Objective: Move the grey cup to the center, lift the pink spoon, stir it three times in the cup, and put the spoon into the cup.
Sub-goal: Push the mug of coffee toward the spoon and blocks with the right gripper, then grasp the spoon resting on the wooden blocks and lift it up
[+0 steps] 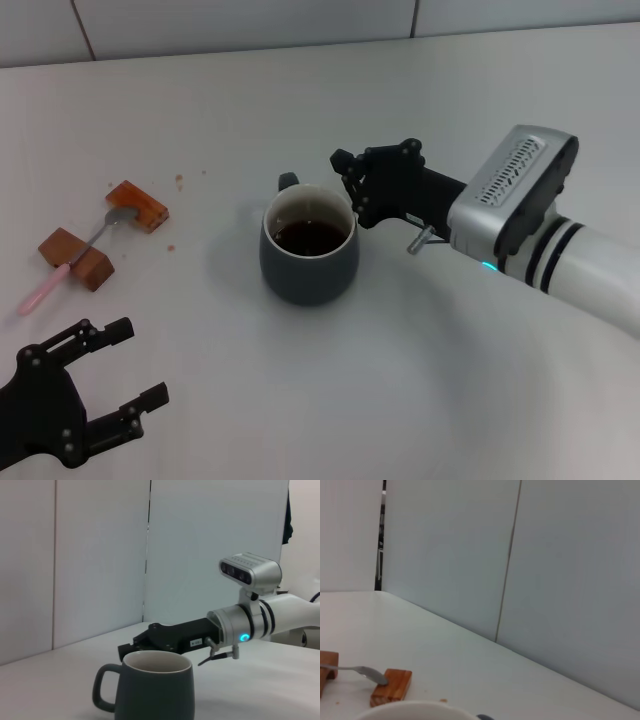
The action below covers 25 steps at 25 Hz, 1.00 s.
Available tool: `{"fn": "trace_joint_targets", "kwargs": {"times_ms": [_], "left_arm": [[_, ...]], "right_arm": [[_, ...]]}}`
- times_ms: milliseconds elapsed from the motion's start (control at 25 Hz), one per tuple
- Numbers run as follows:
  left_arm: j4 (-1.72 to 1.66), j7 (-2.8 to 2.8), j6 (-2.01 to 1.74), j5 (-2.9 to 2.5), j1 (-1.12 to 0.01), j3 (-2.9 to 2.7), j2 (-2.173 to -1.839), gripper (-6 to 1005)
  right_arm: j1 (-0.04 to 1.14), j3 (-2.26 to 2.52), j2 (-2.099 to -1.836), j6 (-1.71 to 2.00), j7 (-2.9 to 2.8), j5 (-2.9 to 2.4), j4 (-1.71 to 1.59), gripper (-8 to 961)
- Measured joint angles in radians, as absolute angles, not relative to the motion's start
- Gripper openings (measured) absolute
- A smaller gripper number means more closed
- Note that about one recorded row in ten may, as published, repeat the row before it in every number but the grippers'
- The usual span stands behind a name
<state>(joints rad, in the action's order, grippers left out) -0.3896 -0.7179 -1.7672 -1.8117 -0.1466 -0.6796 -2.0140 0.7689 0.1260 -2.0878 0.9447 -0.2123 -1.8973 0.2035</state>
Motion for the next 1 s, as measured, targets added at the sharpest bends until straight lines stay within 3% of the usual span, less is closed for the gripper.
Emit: {"fn": "trace_joint_targets", "kwargs": {"times_ms": [280,440,520,1000], "left_arm": [[-0.39,-0.714,-1.767,-1.811,-0.144,-0.678,-2.018,783],[-0.39,-0.712,-1.767,-1.81,-0.143,-0.666,-2.021,783],[-0.39,-0.711,-1.767,-1.81,-0.143,-0.658,-2.023,783],[-0.39,-0.687,-1.786,-1.809,-0.166,-0.613,-2.041,782]], "right_arm": [[0.758,0.093,-2.087,0.961,-0.213,-1.898,0.207,23],[0.647,0.026,-2.081,1.142,-0.215,-1.897,0.155,24],[0.539,-0.024,-2.079,1.371,-0.251,-1.897,0.081,24],[0.283,0.083,-2.076,2.046,-0.509,-1.913,-0.248,26]]}}
